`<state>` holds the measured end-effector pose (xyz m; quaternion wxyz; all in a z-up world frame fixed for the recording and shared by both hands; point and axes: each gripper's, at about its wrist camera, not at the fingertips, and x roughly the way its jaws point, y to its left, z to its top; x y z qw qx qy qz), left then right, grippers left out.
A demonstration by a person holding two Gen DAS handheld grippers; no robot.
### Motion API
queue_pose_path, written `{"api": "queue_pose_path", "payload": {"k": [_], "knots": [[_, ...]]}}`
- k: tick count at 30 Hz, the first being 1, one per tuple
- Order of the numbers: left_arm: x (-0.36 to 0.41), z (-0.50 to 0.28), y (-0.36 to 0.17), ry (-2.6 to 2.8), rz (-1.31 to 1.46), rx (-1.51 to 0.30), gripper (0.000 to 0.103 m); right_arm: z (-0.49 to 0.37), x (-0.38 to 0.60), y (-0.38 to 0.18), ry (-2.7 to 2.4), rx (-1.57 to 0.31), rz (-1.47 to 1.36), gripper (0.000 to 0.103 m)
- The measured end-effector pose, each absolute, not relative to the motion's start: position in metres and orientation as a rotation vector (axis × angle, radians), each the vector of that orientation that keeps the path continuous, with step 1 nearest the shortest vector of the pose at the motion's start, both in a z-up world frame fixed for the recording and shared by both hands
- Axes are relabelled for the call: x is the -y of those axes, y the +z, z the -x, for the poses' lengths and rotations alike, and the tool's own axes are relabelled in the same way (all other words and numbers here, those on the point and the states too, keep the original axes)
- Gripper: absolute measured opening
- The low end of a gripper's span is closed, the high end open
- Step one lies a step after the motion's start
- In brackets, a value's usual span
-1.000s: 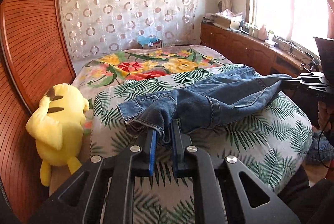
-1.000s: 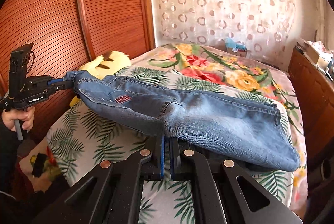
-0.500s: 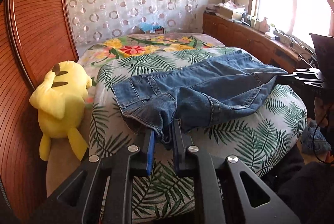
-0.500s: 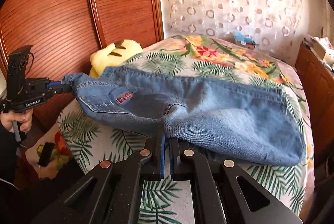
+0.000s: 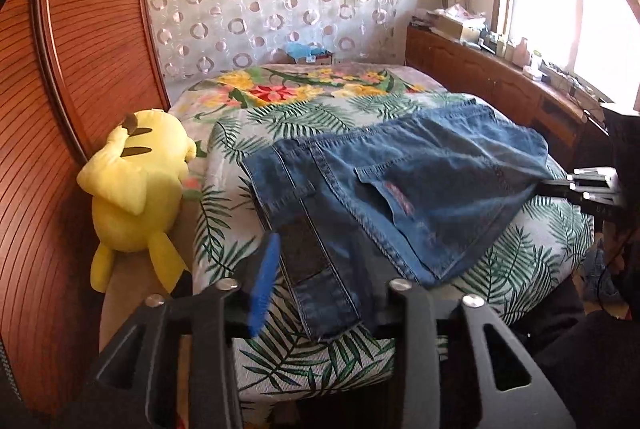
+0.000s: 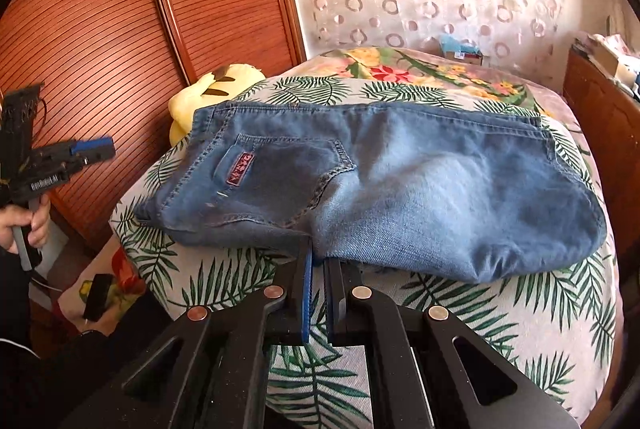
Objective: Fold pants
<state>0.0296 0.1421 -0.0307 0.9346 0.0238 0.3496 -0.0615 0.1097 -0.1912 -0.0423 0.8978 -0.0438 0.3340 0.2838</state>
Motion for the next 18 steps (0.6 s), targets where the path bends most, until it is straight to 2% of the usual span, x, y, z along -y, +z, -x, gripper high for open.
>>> {"api": "queue_pose_path", "payload": {"k": [5, 7, 9, 18], "knots": [[-0.127, -0.045, -0.021, -0.137, -0.076, -0.675, 0.052, -0.109, 0.199, -0.04, 0.526, -0.684, 0.089, 0.003], [-0.12, -0.052, -0.018, -0.157, -0.068, -0.661, 0.064, -0.106, 0.205, -0.04, 0.522, -0.679, 0.078, 0.003], [-0.112, -0.058, -0.016, -0.184, -0.055, -0.643, 0.071, -0.105, 0.209, -0.039, 0.511, -0.674, 0.078, 0.003], [-0.074, -0.096, -0.027, -0.25, -0.056, -0.655, 0.077, -0.099, 0.24, -0.036, 0.423, -0.64, 0.056, 0.003]]}}
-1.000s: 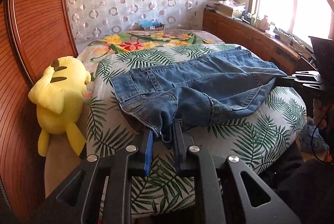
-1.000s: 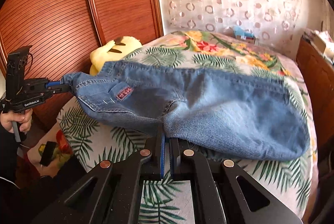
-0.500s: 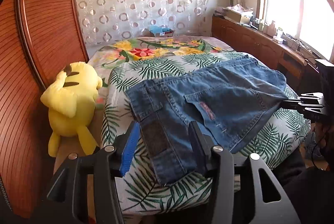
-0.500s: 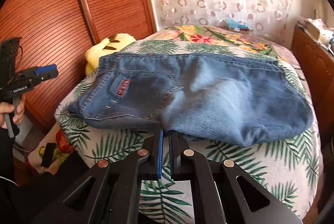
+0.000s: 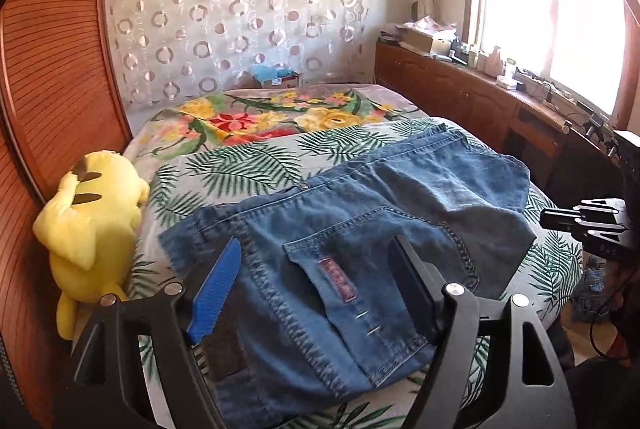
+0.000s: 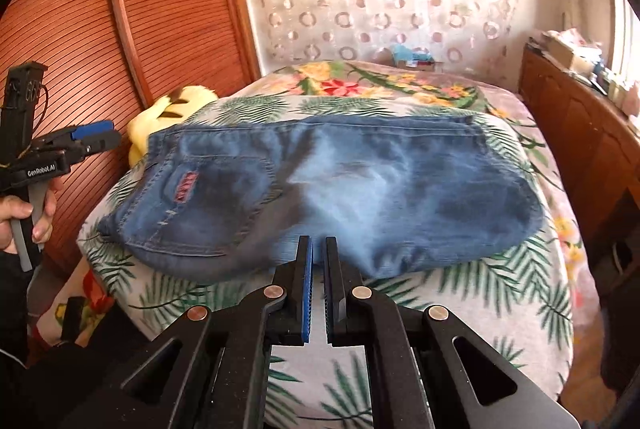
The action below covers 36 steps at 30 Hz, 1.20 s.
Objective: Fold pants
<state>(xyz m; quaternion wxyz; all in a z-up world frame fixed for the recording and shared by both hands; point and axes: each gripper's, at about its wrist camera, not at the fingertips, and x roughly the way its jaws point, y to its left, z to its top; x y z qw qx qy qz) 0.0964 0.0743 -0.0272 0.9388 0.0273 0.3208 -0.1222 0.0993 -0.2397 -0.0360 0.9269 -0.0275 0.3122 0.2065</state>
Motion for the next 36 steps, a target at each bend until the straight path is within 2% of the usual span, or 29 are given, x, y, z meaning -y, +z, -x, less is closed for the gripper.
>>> {"api": "queue_pose_path", "payload": {"k": [2, 5, 14, 17, 19, 36], "knots": [[-0.064, -0.104, -0.033, -0.254, -0.055, -0.655, 0.077, -0.103, 0.247, -0.039, 0.395, -0.638, 0.051, 0.003], [-0.047, -0.116, -0.046, -0.274, -0.073, -0.685, 0.077, -0.107, 0.258, -0.045, 0.305, -0.597, 0.072, 0.01], [-0.015, -0.146, -0.08, -0.325, -0.049, -0.765, 0.077, -0.14, 0.284, -0.071, 0.191, -0.621, 0.046, 0.015], [-0.013, -0.15, -0.091, -0.32, -0.037, -0.798, 0.077, -0.147, 0.289, -0.071, 0.166, -0.616, 0.041, 0.031], [-0.012, -0.149, -0.097, -0.319, -0.033, -0.809, 0.077, -0.148, 0.294, -0.071, 0.144, -0.613, 0.037, 0.037], [-0.008, -0.145, -0.115, -0.294, -0.051, -0.81, 0.077, -0.177, 0.314, -0.065, 0.074, -0.688, -0.026, 0.042]]}}
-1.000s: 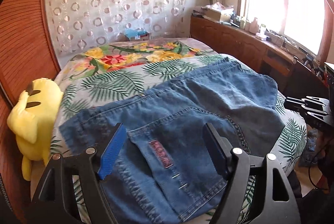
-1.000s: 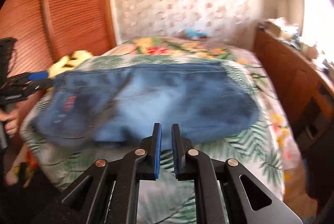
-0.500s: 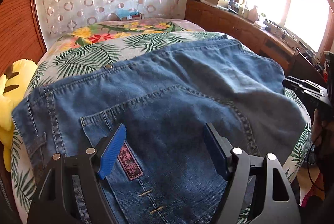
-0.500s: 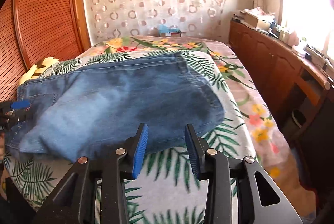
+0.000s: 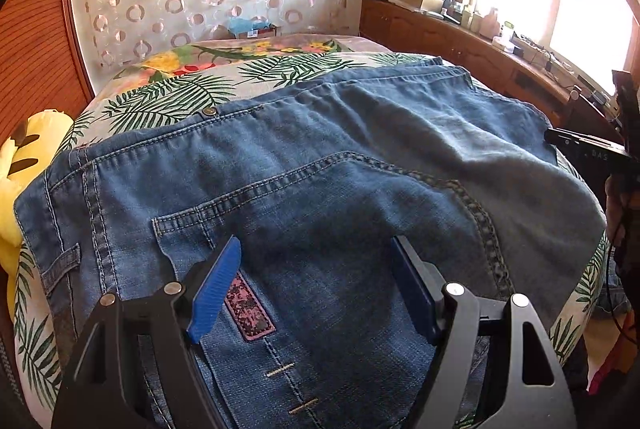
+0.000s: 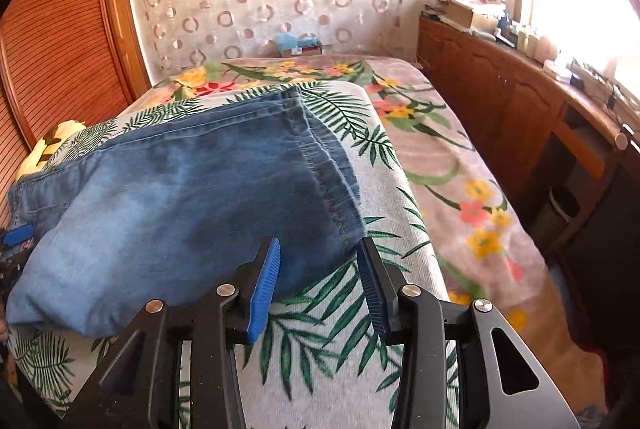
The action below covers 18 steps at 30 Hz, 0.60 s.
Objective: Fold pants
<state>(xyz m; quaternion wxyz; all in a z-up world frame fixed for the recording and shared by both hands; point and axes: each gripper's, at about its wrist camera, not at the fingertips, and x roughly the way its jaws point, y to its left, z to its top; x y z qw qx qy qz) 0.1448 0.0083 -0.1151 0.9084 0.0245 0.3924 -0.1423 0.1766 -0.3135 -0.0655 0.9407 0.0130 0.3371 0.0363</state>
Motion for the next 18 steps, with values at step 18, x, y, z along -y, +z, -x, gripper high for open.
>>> {"api": "queue_pose_path", "payload": {"k": [18], "knots": [[-0.0047, -0.1472, -0.1173, -0.292, -0.057, -0.82, 0.077, -0.1833, 0.3101, -0.0632, 0.106, -0.753, -0.063, 0.042]]}}
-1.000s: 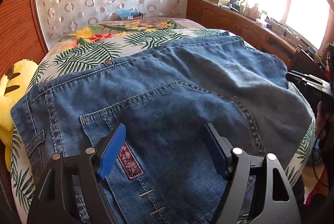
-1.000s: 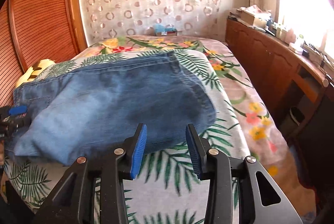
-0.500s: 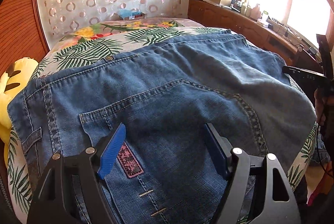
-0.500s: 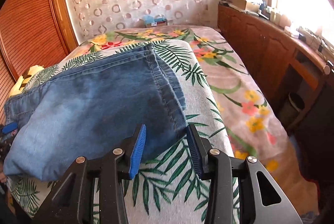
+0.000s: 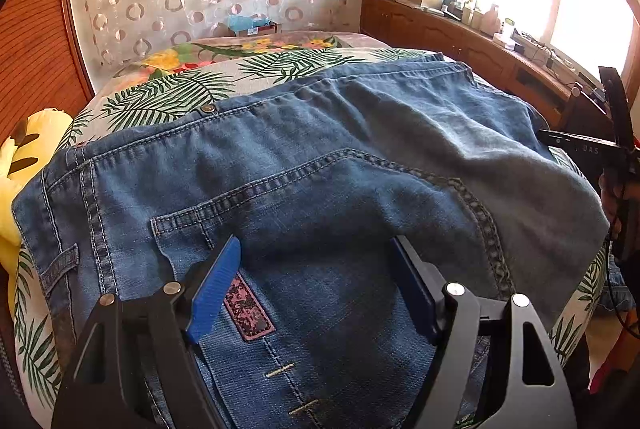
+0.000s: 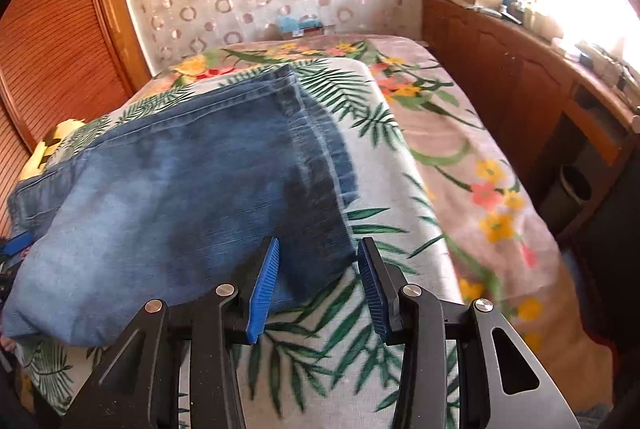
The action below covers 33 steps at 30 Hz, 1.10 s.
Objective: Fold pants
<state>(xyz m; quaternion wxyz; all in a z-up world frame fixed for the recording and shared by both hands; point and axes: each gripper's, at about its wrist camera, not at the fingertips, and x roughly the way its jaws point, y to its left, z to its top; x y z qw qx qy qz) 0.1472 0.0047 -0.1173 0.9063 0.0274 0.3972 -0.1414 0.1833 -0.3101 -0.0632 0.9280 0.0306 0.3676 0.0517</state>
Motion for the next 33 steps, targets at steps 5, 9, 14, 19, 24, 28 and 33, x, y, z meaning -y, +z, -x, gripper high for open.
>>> {"api": "queue_pose_path", "payload": {"k": [5, 9, 14, 19, 24, 28, 33], "knots": [[-0.005, -0.148, -0.117, -0.29, -0.062, -0.821, 0.077, -0.177, 0.312, -0.047, 0.1, -0.695, -0.058, 0.01], [-0.005, -0.148, -0.117, -0.291, -0.065, -0.819, 0.077, -0.166, 0.308, -0.029, 0.13, -0.633, -0.048, 0.007], [-0.007, -0.148, -0.116, -0.291, -0.062, -0.82, 0.077, -0.156, 0.292, -0.009, 0.176, -0.588, -0.014, 0.006], [-0.014, -0.142, -0.106, -0.299, -0.039, -0.817, 0.077, -0.151, 0.276, 0.004, 0.212, -0.559, 0.021, 0.006], [-0.024, -0.13, -0.087, -0.296, -0.032, -0.775, 0.077, -0.155, 0.264, 0.004, 0.252, -0.544, 0.038, 0.006], [-0.031, -0.122, -0.075, -0.294, -0.028, -0.749, 0.077, -0.153, 0.251, 0.009, 0.275, -0.519, 0.071, 0.006], [-0.036, -0.116, -0.066, -0.288, -0.041, -0.731, 0.077, -0.159, 0.25, 0.004, 0.299, -0.532, 0.055, 0.006]]}}
